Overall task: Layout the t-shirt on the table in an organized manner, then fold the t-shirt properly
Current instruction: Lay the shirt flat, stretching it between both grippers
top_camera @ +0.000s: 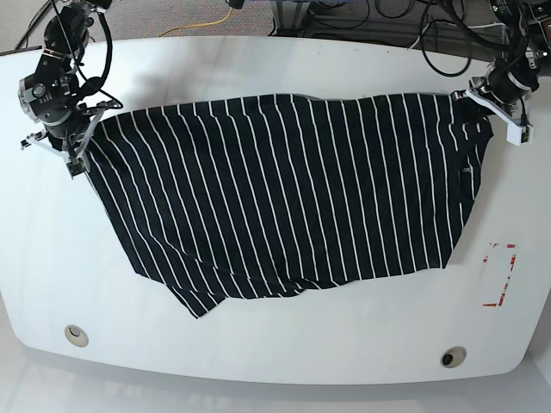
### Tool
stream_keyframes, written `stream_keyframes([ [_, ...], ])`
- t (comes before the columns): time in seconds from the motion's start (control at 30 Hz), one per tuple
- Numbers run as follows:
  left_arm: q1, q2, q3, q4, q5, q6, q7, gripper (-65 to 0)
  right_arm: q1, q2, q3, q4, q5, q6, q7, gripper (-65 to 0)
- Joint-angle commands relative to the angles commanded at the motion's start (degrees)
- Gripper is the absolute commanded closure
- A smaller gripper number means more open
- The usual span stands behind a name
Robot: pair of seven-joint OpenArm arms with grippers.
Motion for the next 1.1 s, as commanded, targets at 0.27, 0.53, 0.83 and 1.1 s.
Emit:
stream_keyframes([
  [0.27,1.2,-0.5,0.0,0.0,0.1,0.0,2.7,-1.9,-0.6,0.1,0.0,0.0,0.0,-0.44,0.0,-14.1],
  [0.53,1.2,-2.0,-0.3,-0.1,0.3,0.3,6.6,-26.4,-0.8,0.1,0.0,0.0,0.0,-0.53,0.0,-45.5],
  [0.83,1.1,-2.0,-0.3,-0.1,6.2,0.2,6.7,-43.8,-0.5,-0.1,3.8,0.0,0.1,0.0,0.0,-54.1],
  [1.1,-2.4,-2.1,-0.3,-0.1,7.2,0.0,6.4,-44.7,4.0,-2.3,4.3,0.3,1.4,1.27,0.0,-54.1],
])
